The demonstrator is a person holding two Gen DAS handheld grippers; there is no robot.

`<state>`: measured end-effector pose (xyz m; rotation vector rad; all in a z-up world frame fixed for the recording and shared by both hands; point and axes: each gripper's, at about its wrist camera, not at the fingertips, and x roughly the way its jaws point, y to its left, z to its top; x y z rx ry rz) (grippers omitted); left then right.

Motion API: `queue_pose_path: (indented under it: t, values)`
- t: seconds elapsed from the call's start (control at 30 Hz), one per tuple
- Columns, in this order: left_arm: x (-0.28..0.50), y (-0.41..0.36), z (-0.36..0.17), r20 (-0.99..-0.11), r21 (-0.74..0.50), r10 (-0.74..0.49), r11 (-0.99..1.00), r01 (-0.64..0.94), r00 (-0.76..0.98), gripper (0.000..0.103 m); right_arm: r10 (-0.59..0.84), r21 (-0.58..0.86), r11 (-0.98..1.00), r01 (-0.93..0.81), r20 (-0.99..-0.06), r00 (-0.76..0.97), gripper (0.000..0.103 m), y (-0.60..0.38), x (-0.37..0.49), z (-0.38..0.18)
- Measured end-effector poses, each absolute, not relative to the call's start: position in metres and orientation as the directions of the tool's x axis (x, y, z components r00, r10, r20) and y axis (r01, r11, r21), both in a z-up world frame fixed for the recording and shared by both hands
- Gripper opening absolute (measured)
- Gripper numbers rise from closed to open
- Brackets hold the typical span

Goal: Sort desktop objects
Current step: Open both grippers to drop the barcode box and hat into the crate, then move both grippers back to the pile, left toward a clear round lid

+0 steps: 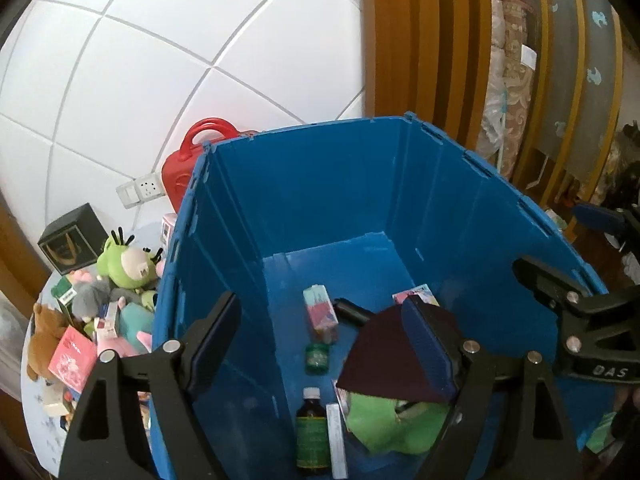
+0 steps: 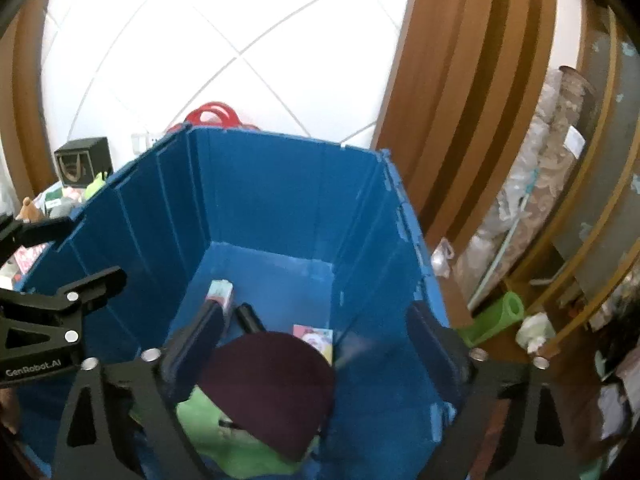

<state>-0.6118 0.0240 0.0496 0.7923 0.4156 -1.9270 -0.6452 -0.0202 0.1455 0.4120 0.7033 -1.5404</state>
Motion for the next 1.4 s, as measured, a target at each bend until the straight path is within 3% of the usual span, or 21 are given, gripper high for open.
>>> queue_pose_path:
  t: [0.47, 0.83, 1.4]
  values:
    - [-0.583, 0.078, 0.053, -0.618, 0.006, -0.686, -0.492, 0.871, -0.383, 0.083, -0.774, -0.121, 0.024, 0.992, -0.631, -0.059, 0.103, 0.041, -0.647, 0.134]
    - [-0.532, 0.085, 0.058, -0.586, 0.013, -0.738, -0.421, 0.907, -0.334, 0.083, -0.776, -0.056, 0.049, 0.997, -0.63, 0.003, 0.103, 0.054, -0.62, 0.127]
    - [-0.332, 0.055, 0.053, -0.546, -0.037, -0.802, -0.268, 0.963, -0.244, 0.083, -0.826, -0.056, 0.185, 0.981, -0.549, 0.124, 0.103, 0.055, -0.446, 0.157]
